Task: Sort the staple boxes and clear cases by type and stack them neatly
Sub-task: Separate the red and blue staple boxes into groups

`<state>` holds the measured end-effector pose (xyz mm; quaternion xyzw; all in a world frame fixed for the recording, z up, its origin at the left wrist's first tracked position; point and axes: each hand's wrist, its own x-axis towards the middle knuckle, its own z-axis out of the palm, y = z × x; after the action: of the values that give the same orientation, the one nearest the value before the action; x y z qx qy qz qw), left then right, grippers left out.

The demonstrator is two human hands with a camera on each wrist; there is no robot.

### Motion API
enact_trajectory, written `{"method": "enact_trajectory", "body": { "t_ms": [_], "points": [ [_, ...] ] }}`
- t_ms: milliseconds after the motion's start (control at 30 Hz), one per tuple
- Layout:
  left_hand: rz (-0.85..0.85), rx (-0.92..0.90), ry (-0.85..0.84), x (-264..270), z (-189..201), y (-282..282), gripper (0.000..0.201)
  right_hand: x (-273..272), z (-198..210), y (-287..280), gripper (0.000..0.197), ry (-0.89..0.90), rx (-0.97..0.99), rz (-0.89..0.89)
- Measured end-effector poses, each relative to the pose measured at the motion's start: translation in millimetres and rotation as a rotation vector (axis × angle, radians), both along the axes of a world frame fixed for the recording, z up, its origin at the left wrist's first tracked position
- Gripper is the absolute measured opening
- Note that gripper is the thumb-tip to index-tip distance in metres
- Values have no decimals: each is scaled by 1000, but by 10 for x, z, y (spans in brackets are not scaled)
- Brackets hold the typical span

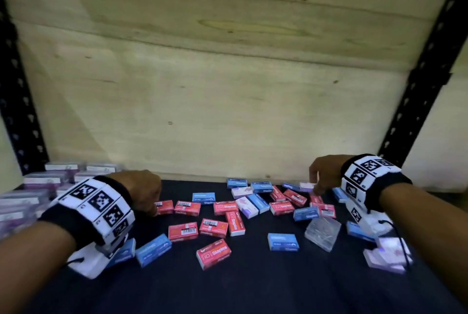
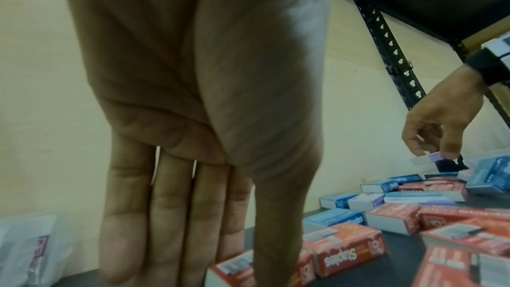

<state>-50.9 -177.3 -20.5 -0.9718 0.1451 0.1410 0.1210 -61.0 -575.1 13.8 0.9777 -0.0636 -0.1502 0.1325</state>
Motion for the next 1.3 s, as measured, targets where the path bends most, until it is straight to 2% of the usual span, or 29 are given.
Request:
{"method": "enact_trajectory", "body": {
  "t_ms": [133,300,367,400,567,733,800,933,1033,1167,1300],
  "points": [
    [17,-5,-9,1,-25,-11,35,-61,-80,-285,34,-10,-114,-80],
    [23,-24,-11,11,-35,-1,35,-117,-119,-516,50,-38,-100,-164],
    [29,-47,-14,12,-39,11,34,-118,-158,-546,44,-12,-120,-198],
    [34,-60,-14,20,-40,21,33,-118,-177,-553,40,-8,-130,-198],
    [83,-155,14,46,-30,91,32,9,-293,-637,49,12,-127,-162],
    [93,-178,27,32,-20,91,35,-71,-82,-155,33,-31,-78,-101],
    [102,-198,34,27,-13,98,38,-45,-24,60,35,-56,-7,-9],
    [86,-204,10,27,-15,121,41,13,10,572,26,-53,140,201],
    [76,-202,29,36,-14,139,35,59,-58,984,22,-59,204,337],
    [66,-210,46,48,15,177,23,104,-123,1535,24,-22,304,494],
    [83,-223,72,86,8,202,26,136,-150,1975,36,60,312,590]
  ]
}}
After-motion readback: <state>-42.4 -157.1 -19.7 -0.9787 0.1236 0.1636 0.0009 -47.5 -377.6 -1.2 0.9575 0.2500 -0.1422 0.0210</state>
